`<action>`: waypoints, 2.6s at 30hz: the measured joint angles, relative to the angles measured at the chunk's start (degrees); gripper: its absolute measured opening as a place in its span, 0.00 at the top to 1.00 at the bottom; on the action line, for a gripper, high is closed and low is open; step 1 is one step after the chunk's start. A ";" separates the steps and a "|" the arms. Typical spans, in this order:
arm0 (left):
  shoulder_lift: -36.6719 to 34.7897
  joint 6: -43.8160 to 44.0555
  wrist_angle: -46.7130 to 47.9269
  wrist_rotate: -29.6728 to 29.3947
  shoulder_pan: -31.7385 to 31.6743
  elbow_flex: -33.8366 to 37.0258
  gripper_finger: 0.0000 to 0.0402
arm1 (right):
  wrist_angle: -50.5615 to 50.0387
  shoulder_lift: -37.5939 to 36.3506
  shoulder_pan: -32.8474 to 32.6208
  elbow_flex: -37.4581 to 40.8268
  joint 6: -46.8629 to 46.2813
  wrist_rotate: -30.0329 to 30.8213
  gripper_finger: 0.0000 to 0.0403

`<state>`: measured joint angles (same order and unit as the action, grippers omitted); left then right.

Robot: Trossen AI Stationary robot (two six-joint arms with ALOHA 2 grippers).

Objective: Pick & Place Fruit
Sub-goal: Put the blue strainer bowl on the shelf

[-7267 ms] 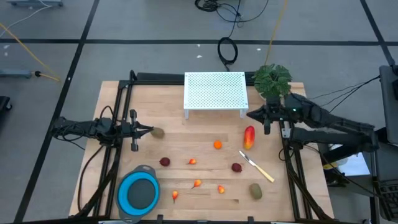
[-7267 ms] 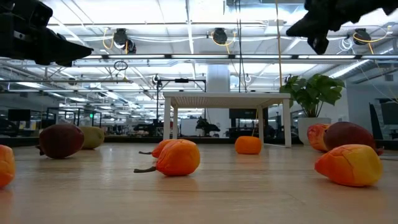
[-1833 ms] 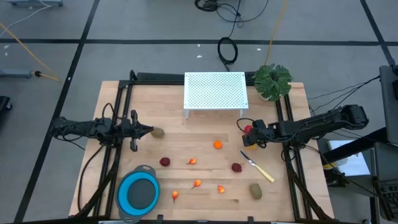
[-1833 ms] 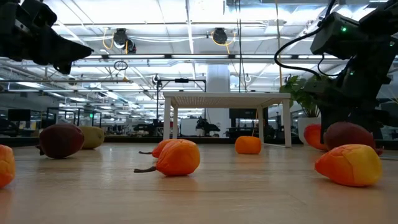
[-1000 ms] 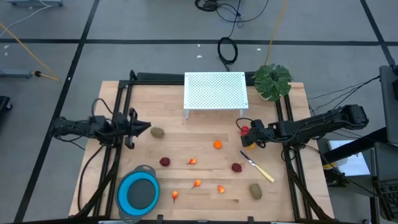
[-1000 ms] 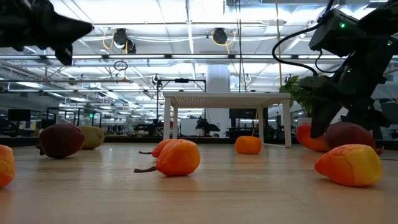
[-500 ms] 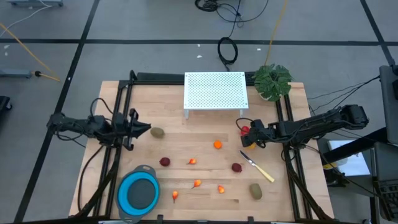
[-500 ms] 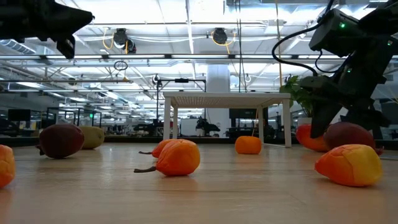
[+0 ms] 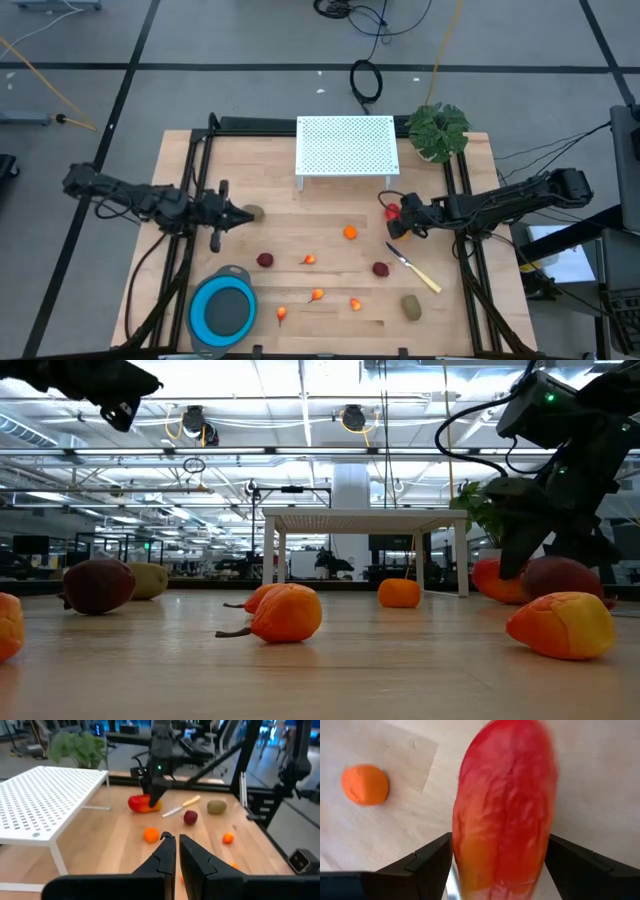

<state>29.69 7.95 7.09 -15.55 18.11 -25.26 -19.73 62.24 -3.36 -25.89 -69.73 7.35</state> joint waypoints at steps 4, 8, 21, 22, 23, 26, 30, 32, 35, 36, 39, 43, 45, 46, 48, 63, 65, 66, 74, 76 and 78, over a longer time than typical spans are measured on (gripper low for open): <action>2.86 -0.05 1.83 0.00 1.29 -2.71 0.95 | -0.20 0.00 0.00 -0.02 0.28 -0.14 0.29; 4.64 -0.05 3.29 0.00 2.43 -4.51 0.95 | -0.35 0.00 0.00 -0.04 0.01 -0.07 0.27; 9.08 5.69 12.52 0.01 6.08 -10.06 0.95 | -0.32 -0.39 -0.02 -0.04 1.33 -2.94 0.04; 9.49 6.29 13.85 0.02 6.43 -10.75 0.95 | -0.29 -0.70 -0.05 -0.04 1.33 -2.94 0.03; 9.91 6.70 15.05 0.01 6.79 -11.42 0.95 | -0.34 -1.05 -0.11 -0.04 1.29 -2.94 0.03; 11.26 8.00 18.50 0.00 8.05 -13.57 0.95 | -0.65 -2.92 -0.11 -0.04 1.48 -2.14 0.02; 13.07 9.34 22.06 0.00 9.72 -15.90 0.95 | -2.44 -6.34 -0.11 -0.07 1.44 -1.38 0.03; 13.59 9.63 23.22 0.09 10.66 -16.51 0.95 | -3.35 -8.38 -0.13 -0.07 1.46 -1.59 0.03; 13.93 11.19 23.88 0.48 11.87 -16.69 0.95 | -5.05 -11.75 -0.13 -0.07 1.44 -1.48 0.02; 13.93 12.09 24.34 0.49 12.36 -16.69 0.95 | -5.76 -12.90 -0.13 -0.07 1.44 -1.46 0.02; 13.93 15.21 25.99 0.52 13.67 -16.72 0.95 | -7.59 -16.47 -0.13 -0.07 1.42 -1.39 0.03; 13.93 19.34 28.09 0.62 15.71 -16.72 0.95 | -8.50 -20.86 -0.13 -0.07 1.46 0.30 0.02; 13.95 21.26 29.02 2.04 16.67 -16.72 0.95 | -8.26 -22.99 -0.13 -0.07 1.88 1.82 0.02; 13.95 22.19 29.40 3.01 17.05 -16.72 0.95 | -7.89 -23.92 -0.11 -0.07 2.53 2.28 0.02; 14.15 24.36 30.64 4.12 17.98 -16.72 0.95 | -6.29 -25.60 -0.13 -0.07 4.05 3.29 0.03; 17.34 39.79 36.64 11.60 21.88 -16.69 0.97 | 25.12 -27.91 -0.13 -0.07 18.31 3.33 0.02; 17.34 41.63 36.87 12.32 22.25 -16.69 0.99 | 28.81 -27.58 -0.13 -0.07 19.67 3.25 0.02; 17.34 42.63 36.86 12.93 22.41 -16.69 0.99 | 30.52 -27.35 -0.13 -0.04 20.39 3.22 0.02; 17.36 57.97 36.89 15.72 25.21 -16.69 1.00 | 38.82 -25.62 -0.13 -0.04 32.36 3.51 0.02; 17.36 62.47 36.90 15.72 26.19 -16.69 1.00 | 39.39 -25.44 -0.13 -0.04 34.80 4.86 0.02; 17.59 67.29 36.92 15.69 27.15 -16.69 1.00 | 39.63 -25.42 -0.13 -0.04 37.06 6.32 0.02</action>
<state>47.28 75.24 44.01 0.14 45.27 -41.95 19.90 36.82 -3.49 -25.93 -32.67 13.67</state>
